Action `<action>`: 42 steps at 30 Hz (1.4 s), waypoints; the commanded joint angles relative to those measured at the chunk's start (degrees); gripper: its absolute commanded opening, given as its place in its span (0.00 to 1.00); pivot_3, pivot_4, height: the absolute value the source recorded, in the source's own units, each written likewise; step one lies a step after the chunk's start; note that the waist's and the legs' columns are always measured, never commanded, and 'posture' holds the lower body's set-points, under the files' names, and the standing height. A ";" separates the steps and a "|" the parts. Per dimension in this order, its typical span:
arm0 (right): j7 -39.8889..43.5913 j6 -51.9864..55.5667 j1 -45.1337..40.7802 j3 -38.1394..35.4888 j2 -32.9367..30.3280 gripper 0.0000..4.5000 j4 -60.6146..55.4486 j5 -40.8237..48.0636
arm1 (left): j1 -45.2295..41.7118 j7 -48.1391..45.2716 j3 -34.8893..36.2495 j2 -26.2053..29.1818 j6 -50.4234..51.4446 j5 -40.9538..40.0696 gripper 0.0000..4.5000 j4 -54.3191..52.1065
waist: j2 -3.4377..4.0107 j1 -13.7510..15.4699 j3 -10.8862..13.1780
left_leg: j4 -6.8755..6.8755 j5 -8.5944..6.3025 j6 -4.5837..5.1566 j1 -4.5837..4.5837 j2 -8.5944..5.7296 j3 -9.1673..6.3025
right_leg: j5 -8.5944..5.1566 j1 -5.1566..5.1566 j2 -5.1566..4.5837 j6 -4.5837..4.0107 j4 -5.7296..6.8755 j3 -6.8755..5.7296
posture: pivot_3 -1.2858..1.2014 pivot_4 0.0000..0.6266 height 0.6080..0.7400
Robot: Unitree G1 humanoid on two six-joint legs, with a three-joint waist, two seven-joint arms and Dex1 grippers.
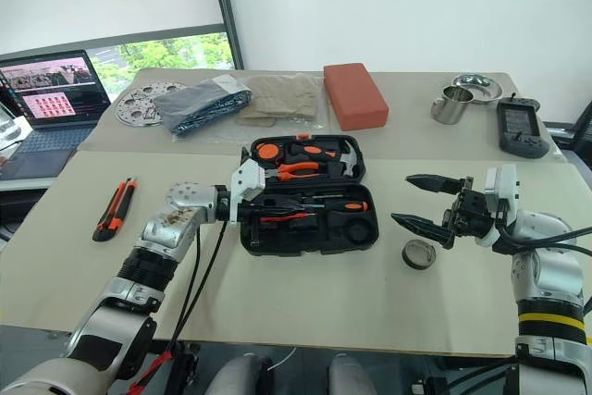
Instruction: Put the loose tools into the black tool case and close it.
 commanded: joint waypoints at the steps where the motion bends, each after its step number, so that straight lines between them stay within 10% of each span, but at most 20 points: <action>1: -0.09 -0.94 -0.18 -1.22 -0.69 1.00 -1.23 0.36 | -1.47 0.06 -0.94 -0.07 -4.68 2.07 0.00 3.63 | 0.00 0.07 0.00 | -0.01 0.00 0.00 0.00 0.00 0.00 | 0.00 0.00 0.00 0.00 0.00 0.00 | 0.52 0.24 1.00; 26: -1.22 0.31 0.34 -1.02 -0.81 1.00 -3.38 0.77 | -4.85 3.77 -0.95 -2.94 -15.01 7.10 0.00 17.85 | 0.01 0.65 -0.01 | 0.00 0.00 0.00 0.01 -0.03 0.00 | 0.00 0.00 0.00 0.02 0.03 -0.01 | 0.52 0.24 1.00; 42: 1.55 1.56 -1.79 0.86 0.98 1.00 -2.51 2.31 | 13.37 28.79 22.39 8.55 11.98 -1.93 0.00 -23.24 | 0.04 0.31 -0.03 | -0.06 0.00 0.00 0.08 0.17 -0.34 | 0.01 0.00 -0.01 0.00 0.07 -0.03 | 0.52 0.24 1.00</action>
